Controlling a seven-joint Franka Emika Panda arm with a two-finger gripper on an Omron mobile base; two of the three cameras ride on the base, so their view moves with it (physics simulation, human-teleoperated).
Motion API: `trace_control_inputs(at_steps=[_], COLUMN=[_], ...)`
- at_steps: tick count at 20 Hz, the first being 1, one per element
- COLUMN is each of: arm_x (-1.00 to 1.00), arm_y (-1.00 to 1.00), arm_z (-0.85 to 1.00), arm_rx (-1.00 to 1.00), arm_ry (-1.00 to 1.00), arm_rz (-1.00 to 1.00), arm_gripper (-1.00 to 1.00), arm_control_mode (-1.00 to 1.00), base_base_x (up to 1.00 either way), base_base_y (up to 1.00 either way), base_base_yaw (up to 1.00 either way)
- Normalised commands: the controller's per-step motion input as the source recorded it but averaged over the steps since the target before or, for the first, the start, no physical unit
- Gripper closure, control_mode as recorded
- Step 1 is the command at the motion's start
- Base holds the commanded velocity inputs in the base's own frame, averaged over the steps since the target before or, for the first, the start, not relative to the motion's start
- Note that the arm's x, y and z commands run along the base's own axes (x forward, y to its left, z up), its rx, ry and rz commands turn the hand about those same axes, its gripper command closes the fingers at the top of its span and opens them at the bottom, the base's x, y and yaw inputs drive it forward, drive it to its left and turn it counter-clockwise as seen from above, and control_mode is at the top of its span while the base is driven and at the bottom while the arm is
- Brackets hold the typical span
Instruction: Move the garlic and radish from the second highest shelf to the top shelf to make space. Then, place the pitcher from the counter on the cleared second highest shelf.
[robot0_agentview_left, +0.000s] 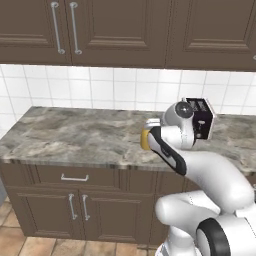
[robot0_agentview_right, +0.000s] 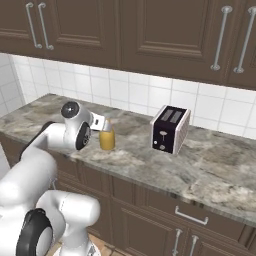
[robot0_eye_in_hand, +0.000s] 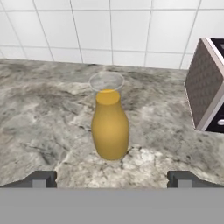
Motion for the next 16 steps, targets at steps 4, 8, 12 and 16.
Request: trace_control_inputs(at_steps=[4,8,12,16], arm_x=[0.22,0.23,0.24,0.24], arm_y=[0.0,0.0,0.0,0.0], arm_z=[-0.13,-0.14,-0.16,-0.15], arm_rx=[0.0,0.0,0.0,0.0], arm_ry=[0.0,0.0,0.0,0.0], arm_rz=[0.0,0.0,0.0,0.0], arm_gripper=[-1.0,-1.0,-1.0,-1.0], arm_control_mode=[-1.0,-1.0,-1.0,-1.0], base_base_x=[0.0,0.0,0.0,0.0], base_base_y=[0.0,0.0,0.0,0.0], base_base_yaw=[0.0,0.0,0.0,0.0])
